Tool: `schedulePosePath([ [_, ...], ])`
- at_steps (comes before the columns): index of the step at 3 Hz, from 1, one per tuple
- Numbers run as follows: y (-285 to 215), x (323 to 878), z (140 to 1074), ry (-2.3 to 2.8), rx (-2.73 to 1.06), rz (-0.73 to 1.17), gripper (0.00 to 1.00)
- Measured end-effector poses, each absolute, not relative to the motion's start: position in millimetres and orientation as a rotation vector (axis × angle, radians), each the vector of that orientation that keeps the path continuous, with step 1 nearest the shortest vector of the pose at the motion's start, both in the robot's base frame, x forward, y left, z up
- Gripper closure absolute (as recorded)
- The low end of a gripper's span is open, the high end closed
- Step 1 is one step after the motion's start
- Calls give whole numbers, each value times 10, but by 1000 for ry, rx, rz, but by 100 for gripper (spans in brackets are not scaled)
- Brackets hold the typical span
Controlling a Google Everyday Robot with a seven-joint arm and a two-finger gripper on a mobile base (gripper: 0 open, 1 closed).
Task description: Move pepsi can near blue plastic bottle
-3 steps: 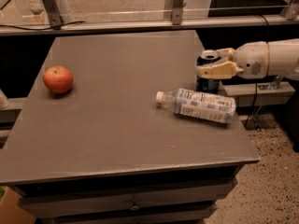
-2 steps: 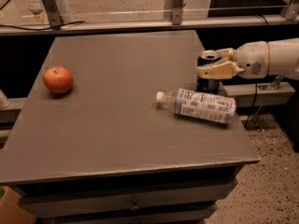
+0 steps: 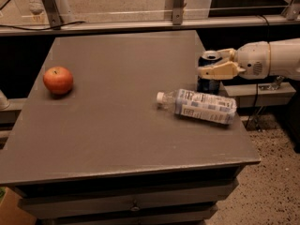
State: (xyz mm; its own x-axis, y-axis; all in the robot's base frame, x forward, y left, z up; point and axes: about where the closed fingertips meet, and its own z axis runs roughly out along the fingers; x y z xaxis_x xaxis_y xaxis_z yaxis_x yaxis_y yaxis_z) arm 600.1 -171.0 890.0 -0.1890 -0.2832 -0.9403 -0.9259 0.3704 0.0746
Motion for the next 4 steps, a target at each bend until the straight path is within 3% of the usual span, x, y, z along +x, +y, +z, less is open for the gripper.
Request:
schedulePosePath([
  [2, -1710, 6000, 8900, 1692, -1082, 858, 11],
  [3, -1744, 5884, 8974, 1642, -1167, 876, 0],
  [4, -1788, 5768, 9080, 1591, -1261, 895, 0],
])
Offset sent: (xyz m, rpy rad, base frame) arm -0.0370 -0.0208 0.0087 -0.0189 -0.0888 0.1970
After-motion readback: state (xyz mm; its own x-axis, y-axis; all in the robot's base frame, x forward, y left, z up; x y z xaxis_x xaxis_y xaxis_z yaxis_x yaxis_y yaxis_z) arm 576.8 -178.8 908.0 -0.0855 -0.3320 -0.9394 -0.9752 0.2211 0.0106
